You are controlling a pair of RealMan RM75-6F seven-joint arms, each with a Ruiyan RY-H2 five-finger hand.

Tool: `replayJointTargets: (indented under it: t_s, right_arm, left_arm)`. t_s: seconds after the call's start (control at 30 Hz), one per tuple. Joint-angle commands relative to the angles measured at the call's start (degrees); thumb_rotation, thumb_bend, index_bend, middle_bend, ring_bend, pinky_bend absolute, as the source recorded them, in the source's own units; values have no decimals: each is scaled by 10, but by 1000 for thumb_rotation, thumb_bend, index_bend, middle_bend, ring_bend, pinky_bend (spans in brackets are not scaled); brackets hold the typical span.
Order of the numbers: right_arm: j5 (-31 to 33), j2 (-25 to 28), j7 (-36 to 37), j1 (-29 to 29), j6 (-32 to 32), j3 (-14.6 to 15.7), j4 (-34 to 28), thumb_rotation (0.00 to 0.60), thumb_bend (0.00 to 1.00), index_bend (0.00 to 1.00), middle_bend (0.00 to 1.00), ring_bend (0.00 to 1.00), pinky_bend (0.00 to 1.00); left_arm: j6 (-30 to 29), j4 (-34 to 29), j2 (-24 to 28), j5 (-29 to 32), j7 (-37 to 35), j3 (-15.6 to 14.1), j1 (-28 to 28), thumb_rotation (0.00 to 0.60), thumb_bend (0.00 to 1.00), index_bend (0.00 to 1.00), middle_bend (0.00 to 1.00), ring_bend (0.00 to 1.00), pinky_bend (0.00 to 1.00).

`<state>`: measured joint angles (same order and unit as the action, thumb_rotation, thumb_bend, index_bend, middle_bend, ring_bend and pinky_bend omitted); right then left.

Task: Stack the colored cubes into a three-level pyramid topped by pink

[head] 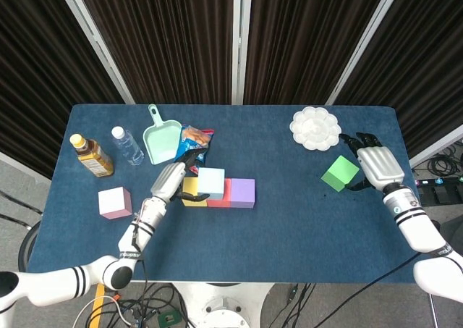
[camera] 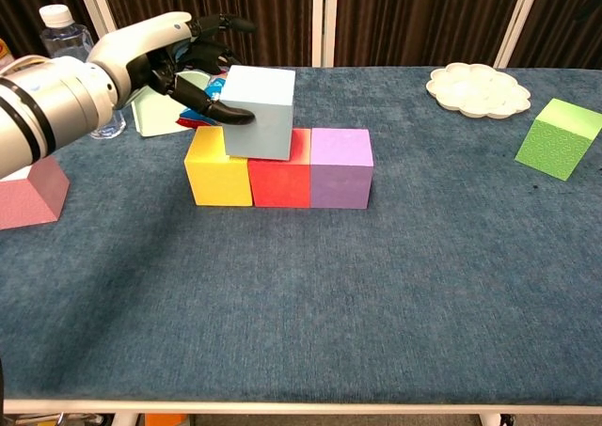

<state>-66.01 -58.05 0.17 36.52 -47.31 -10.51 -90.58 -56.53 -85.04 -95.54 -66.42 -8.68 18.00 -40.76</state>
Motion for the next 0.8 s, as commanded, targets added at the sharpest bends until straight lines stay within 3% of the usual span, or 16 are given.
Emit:
replayJointTargets:
  t_s: [0.03,0.8]
  right_arm:
    - [0,-1,0,0,0,0,0,600,0,0,153,0,0]
    - [7,3,6,3,11,2,-2,600,0,0,152,0,0]
  left_arm:
    - [-2,-1,0,1,0,-1,1,600,158,96,410,63,124]
    - [-30,-10,-2,-1,5,-13,16,600,157,96,406,63,123]
